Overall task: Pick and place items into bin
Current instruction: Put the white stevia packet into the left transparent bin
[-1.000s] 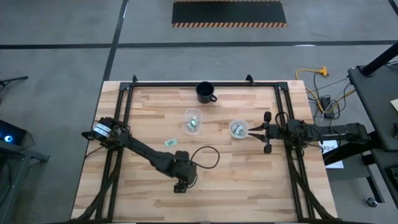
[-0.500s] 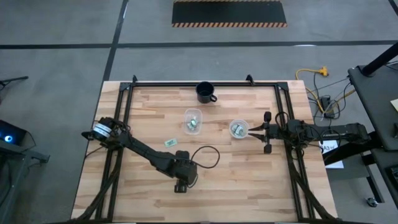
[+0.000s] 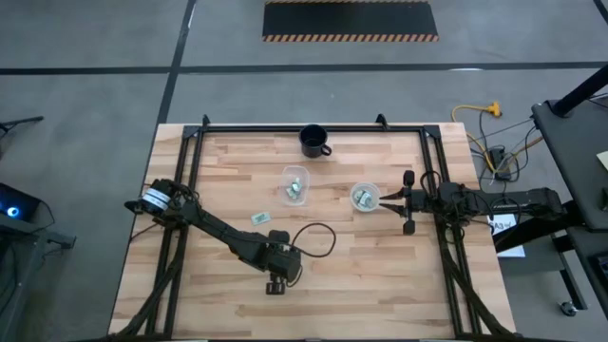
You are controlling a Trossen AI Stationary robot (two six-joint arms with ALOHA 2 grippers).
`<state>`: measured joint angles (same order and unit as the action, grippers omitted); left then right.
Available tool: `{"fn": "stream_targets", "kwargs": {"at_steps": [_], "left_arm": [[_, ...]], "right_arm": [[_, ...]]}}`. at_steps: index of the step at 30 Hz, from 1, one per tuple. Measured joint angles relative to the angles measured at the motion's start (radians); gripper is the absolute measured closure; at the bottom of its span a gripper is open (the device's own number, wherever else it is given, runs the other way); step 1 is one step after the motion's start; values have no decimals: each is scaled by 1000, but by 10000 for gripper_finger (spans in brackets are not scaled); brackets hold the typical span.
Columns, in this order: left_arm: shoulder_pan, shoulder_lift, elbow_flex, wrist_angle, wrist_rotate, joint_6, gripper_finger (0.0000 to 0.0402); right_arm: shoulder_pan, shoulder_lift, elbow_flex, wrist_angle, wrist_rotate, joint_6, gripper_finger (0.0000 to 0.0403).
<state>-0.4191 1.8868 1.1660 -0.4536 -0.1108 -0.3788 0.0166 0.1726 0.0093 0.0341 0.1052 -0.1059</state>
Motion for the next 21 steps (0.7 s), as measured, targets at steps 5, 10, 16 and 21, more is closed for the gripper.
{"fn": "stream_targets", "kwargs": {"at_steps": [5,10,16,21], "left_arm": [[-1,-14,-3,-18,-47,19,400],[0,-51,-4,-4,-213,28,400],[2,-110,-14,71,-345,81,401],[21,-162,-14,143,-370,146,401]], "right_arm": [[0,0,0,0,0,0,335],[0,0,0,0,0,0,335],[0,1,0,-1,0,0,335],[0,1,0,-1,0,0,335]]}}
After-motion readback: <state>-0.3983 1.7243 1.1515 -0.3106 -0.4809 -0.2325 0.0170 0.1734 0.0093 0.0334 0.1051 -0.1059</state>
